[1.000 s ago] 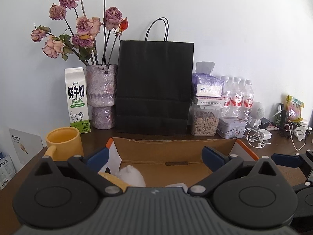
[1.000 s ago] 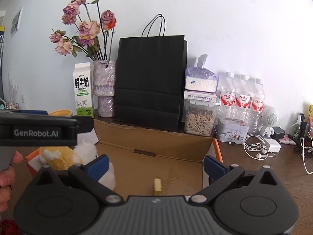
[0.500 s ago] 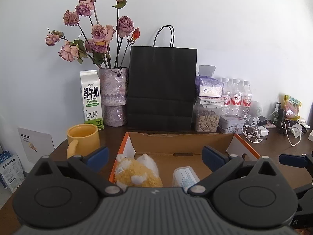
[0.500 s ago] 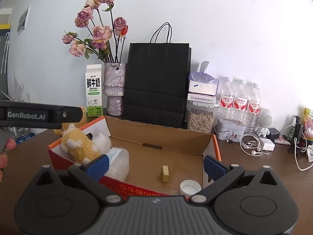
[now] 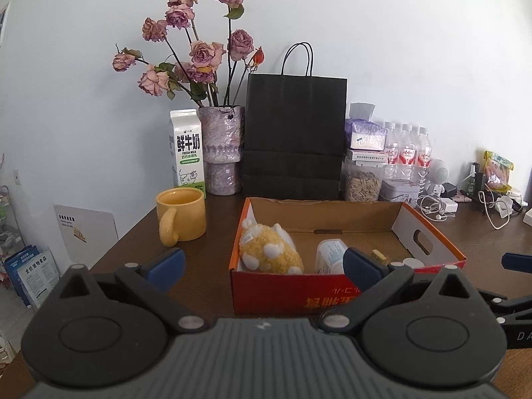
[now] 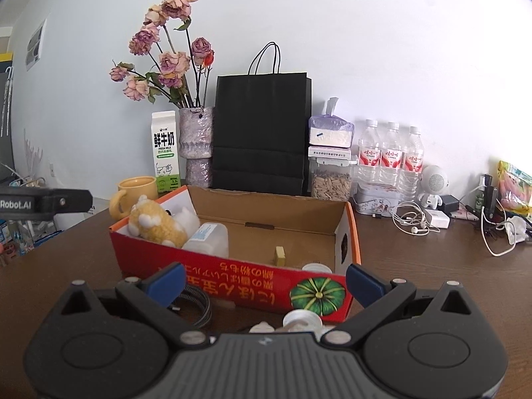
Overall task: Organize objects
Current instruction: 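Withdraw both tools from the box back over the table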
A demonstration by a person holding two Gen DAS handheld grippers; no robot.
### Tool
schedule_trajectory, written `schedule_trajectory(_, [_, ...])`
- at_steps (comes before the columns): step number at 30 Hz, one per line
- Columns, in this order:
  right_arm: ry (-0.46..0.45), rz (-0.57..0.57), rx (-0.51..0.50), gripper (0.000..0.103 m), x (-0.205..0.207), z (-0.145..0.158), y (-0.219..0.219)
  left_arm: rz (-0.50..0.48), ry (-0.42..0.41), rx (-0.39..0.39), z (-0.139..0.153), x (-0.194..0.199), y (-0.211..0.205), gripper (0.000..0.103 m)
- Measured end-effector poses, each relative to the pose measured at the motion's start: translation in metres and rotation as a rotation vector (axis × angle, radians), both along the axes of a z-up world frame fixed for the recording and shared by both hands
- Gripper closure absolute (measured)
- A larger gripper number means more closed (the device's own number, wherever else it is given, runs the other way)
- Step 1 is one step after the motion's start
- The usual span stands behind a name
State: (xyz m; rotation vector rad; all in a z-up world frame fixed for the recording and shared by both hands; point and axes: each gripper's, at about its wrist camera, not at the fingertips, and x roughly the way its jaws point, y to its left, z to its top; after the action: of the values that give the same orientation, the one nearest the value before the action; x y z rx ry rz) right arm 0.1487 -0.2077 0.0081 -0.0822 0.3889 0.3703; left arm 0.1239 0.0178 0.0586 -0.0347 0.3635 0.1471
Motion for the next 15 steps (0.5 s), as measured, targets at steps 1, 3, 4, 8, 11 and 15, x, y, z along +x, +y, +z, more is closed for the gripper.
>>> schedule_trajectory(1, [0.002,0.001,-0.001,0.000,-0.005,0.000,-0.001,0.002,0.004,0.001,-0.001,-0.004,0.001,0.000])
schedule_trajectory(3, [0.008,0.007,-0.005,0.000,-0.013,-0.002,-0.003,0.005,0.013,0.000,-0.004,-0.014,0.002,0.000])
schedule_trajectory(4, [0.012,0.009,-0.005,0.000,-0.017,-0.003,-0.004,0.008,0.018,0.000,-0.006,-0.017,0.003,0.000])
schedule_trajectory(8, [0.037,0.017,-0.005,0.000,-0.030,-0.010,-0.007,0.005,0.044,0.002,-0.015,-0.031,0.005,0.000])
schedule_trajectory(11, [0.062,0.024,-0.004,0.000,-0.036,-0.018,-0.008,0.005,0.067,0.003,-0.022,-0.039,0.008,0.000])
schedule_trajectory(15, [0.098,0.042,0.003,0.000,-0.039,-0.028,-0.008,-0.005,0.099,-0.013,-0.033,-0.044,0.013,0.000])
